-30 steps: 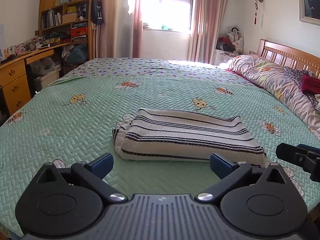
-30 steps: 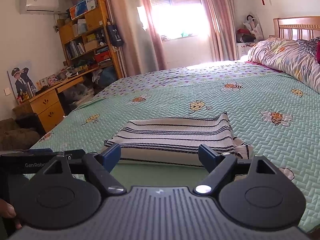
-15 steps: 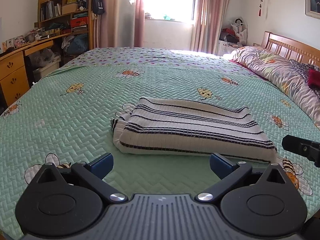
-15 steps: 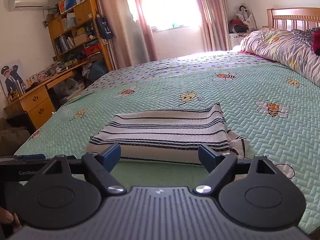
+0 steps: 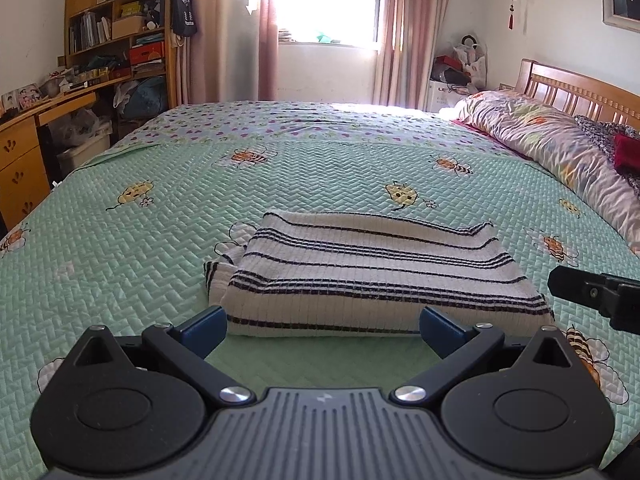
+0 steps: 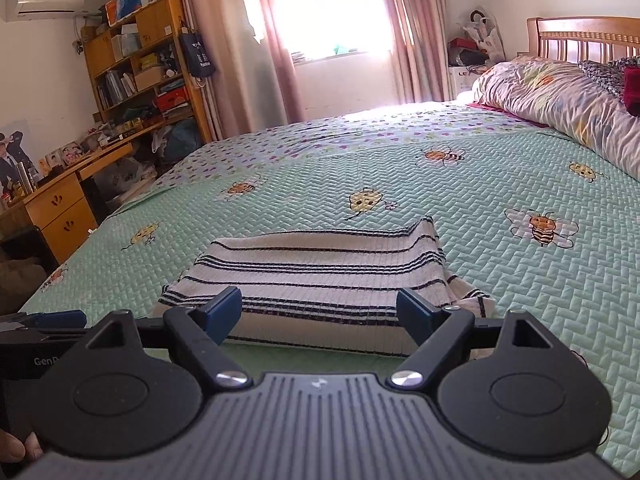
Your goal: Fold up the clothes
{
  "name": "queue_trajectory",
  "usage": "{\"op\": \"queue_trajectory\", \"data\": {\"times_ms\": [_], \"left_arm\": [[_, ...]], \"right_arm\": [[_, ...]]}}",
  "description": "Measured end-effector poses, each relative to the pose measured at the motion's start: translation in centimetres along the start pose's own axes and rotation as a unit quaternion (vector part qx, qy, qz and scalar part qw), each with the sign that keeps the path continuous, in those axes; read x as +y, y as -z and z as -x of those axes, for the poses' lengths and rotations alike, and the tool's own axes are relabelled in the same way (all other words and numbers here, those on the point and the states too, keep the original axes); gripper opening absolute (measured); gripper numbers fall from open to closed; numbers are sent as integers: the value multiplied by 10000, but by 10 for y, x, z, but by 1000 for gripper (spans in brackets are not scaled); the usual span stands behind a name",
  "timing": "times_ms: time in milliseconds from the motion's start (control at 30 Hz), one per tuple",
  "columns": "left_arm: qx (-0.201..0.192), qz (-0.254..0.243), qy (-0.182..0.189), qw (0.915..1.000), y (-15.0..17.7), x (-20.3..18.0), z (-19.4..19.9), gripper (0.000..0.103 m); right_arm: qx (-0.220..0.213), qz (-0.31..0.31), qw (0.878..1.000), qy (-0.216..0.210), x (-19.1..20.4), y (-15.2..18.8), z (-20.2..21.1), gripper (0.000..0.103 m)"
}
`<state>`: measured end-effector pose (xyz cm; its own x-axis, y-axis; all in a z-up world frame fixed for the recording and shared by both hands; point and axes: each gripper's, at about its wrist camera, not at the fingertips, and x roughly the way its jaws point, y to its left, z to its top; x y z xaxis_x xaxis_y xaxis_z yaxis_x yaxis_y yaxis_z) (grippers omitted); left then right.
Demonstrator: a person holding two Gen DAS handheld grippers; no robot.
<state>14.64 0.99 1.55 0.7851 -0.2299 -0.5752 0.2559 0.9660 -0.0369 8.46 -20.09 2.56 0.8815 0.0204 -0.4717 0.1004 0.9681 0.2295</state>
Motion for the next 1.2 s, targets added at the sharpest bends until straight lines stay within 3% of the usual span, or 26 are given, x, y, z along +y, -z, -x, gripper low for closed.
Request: {"op": "queue_trajectory", "data": {"times_ms": [100, 233, 333, 400, 467, 600, 667, 700, 767, 900, 1033, 1200], "left_arm": [[-7, 2, -21, 10000, -5, 1, -3, 102], [55, 34, 455, 9989, -8, 19, -11, 102], [102, 58, 819, 9966, -9, 33, -17, 102], [293, 658, 1549, 9853, -9, 70, -32, 102], [558, 1580, 2423, 9556, -8, 113, -54, 102], [818, 2487, 2793, 9238, -8, 179, -92, 102], [982, 2695, 2692, 9194, -7, 201, -114, 102], [1094, 2828, 2765, 9119, -10, 210, -126, 102], [1319, 3021, 2910, 8981, -11, 220, -150, 102], [1833, 3023, 2678, 8962, -13, 223, -202, 102], [2196, 3281, 2653, 8796, -11, 229, -254, 102], [2171, 3489, 2999, 8609, -17, 228, -287, 102]], "right_arm": [[4, 7, 10000, 4, -1, -2, -3, 85], [19, -27, 10000, -22, -6, -3, -6, 85], [84, -78, 9993, -351, -19, -1, -8, 85], [227, -357, 9964, -730, -43, 1, -15, 85], [555, -1095, 9835, -1333, -84, 4, -30, 85], [930, -2401, 9448, -2027, -161, 13, -61, 85], [1062, -3009, 9200, -2274, -199, 19, -77, 86], [1126, -3308, 9059, -2393, -217, 21, -85, 85], [1122, -3574, 8935, -2475, -237, 24, -99, 85], [1300, -3667, 8894, -2398, -257, 25, -131, 85], [1703, -3559, 8932, -2156, -262, 29, -162, 85], [1867, -3419, 8881, -2440, -265, 25, -184, 85]]}}
